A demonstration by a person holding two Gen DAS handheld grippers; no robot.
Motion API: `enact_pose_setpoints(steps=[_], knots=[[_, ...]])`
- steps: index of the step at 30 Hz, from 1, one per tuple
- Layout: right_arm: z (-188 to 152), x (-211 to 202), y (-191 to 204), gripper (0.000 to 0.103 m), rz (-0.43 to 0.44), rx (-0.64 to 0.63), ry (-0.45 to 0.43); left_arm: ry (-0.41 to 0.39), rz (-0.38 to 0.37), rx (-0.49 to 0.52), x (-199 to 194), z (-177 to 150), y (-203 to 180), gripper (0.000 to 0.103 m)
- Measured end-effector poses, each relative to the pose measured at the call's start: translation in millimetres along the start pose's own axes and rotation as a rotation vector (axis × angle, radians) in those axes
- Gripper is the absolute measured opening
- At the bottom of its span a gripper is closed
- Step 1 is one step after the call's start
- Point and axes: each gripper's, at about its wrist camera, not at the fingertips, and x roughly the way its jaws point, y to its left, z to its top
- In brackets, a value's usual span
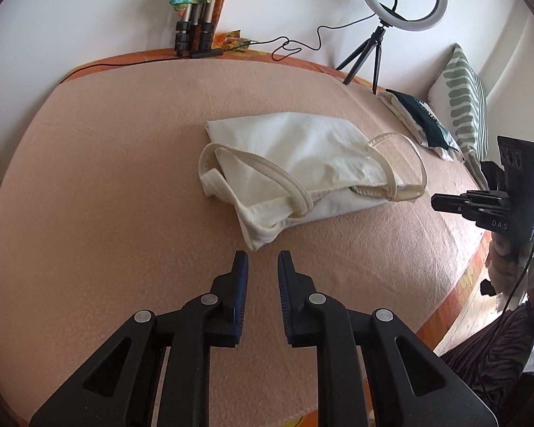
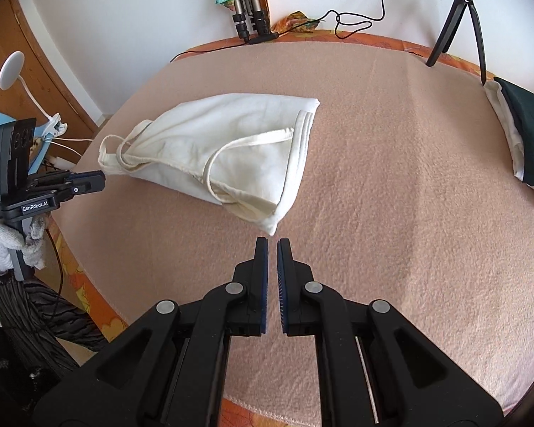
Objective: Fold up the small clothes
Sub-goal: 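Open the left tool and withdraw it while the right tool keeps holding the folded camisole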
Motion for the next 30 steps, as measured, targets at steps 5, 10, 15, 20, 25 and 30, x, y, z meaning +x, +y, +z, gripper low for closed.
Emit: enact_pose_setpoints(steps=[5,10,15,20,25,30], knots=[[-3,-34,8,0.006,0.02,-0.013,-0.075,-0.026,-0.023,0.02,-30,-4,-3,0.015],[25,-33,19,0.006,0.056,-0.011,-0.132,-0.086,-0.028,0.057,-36,21,-15,0.015],[47,7,26,0.006,0.046,-0.013,-0.098,-0.094,-0.05,0.069,-7,49,-27,0.015],[44,40,28,0.006,0.002,-0.044,-0.016,-0.03,-0.036,0.107,37,57,-37,0.015],[24,49,13,0.006,-0.021,-0.021,0.06,0.053,-0.051,0.116,59,40,-34,0.015],[13,37,0,0.006,0.011,0.011,0.072,0.083,-0.057,0.154,52,23,-30,0.015]])
